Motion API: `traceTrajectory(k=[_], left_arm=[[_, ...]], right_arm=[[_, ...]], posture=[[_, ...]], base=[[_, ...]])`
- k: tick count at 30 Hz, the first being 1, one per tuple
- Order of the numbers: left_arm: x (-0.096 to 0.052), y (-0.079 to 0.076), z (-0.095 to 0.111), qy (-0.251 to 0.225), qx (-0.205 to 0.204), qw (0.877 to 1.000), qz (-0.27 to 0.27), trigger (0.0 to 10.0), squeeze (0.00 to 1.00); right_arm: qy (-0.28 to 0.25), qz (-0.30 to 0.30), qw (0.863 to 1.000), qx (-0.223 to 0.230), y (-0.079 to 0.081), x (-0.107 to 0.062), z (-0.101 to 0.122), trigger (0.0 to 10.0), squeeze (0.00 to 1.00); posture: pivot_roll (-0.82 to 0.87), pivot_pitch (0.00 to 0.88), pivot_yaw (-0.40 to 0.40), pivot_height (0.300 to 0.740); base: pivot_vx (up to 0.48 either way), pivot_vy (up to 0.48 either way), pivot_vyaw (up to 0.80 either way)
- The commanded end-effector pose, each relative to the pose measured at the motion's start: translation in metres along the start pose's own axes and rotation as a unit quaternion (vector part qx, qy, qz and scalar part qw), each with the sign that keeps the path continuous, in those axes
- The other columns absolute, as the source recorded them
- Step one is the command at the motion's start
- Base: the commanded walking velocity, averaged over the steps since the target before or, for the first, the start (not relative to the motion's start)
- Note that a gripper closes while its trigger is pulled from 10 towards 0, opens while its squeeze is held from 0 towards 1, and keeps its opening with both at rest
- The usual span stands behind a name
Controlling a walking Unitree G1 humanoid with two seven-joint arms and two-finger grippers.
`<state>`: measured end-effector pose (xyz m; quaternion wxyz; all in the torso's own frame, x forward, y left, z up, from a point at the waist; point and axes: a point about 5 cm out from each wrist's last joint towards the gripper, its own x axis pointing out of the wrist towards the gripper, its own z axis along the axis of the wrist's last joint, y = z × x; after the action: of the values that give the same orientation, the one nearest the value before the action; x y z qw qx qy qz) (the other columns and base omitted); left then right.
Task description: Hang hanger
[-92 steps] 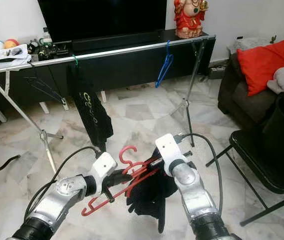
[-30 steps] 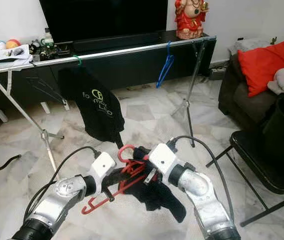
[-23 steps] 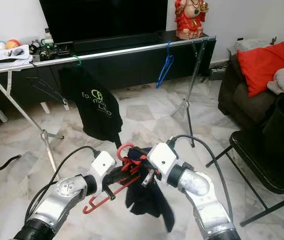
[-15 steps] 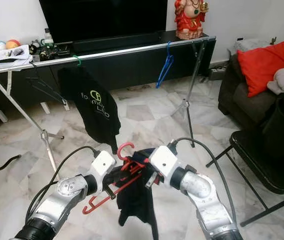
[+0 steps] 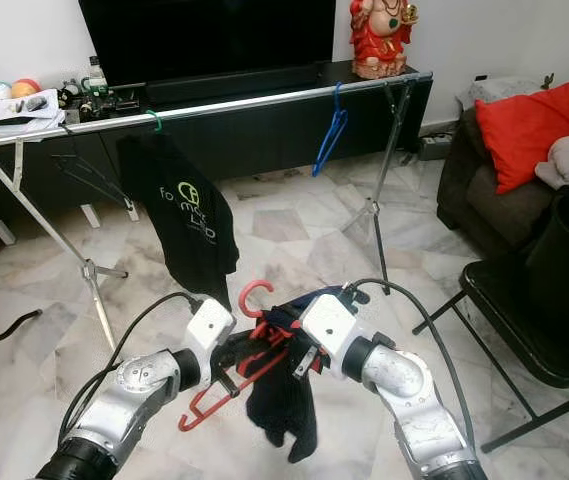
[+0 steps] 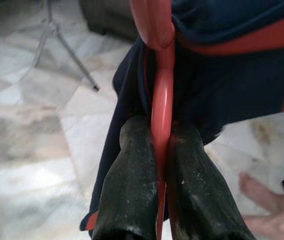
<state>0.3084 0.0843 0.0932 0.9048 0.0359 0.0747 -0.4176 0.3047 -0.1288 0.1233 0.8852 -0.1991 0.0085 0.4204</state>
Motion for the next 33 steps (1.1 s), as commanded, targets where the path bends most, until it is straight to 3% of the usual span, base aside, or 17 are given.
traceTrajectory(k=[1, 18, 19, 20, 33], left_arm=[[-0.001, -0.001, 0.011, -0.039, 0.005, 0.999, -0.009, 10.0, 0.00], [-0.003, 0.000, 0.006, -0.067, -0.006, 0.998, 0.011, 10.0, 0.00], [-0.003, 0.000, 0.006, -0.068, -0.007, 0.998, 0.011, 10.0, 0.00], [-0.003, 0.000, 0.006, -0.069, -0.007, 0.997, 0.013, 10.0, 0.00], [-0.002, 0.005, 0.006, -0.073, -0.005, 0.997, 0.036, 10.0, 0.00]], right_arm=[[-0.003, 0.012, 1.000, -0.007, 0.005, 0.000, 0.003, 10.0, 0.00], [-0.001, 0.010, 1.000, -0.012, 0.003, -0.001, 0.005, 10.0, 0.01], [-0.002, 0.010, 1.000, -0.012, 0.003, -0.001, 0.005, 10.0, 0.11], [-0.001, 0.010, 1.000, -0.012, 0.003, -0.001, 0.005, 10.0, 0.98], [0.042, 0.019, 0.999, -0.024, 0.007, -0.006, -0.005, 10.0, 1.00]], posture=[[0.05, 0.073, 0.046, 0.740], [0.04, 0.080, 0.041, 0.740], [0.04, 0.080, 0.041, 0.740], [0.04, 0.081, 0.041, 0.740], [0.03, 0.080, 0.038, 0.740]], base=[[0.000, 0.000, 0.00], [0.000, 0.000, 0.00], [0.000, 0.000, 0.00], [0.000, 0.000, 0.00], [0.000, 0.000, 0.00]])
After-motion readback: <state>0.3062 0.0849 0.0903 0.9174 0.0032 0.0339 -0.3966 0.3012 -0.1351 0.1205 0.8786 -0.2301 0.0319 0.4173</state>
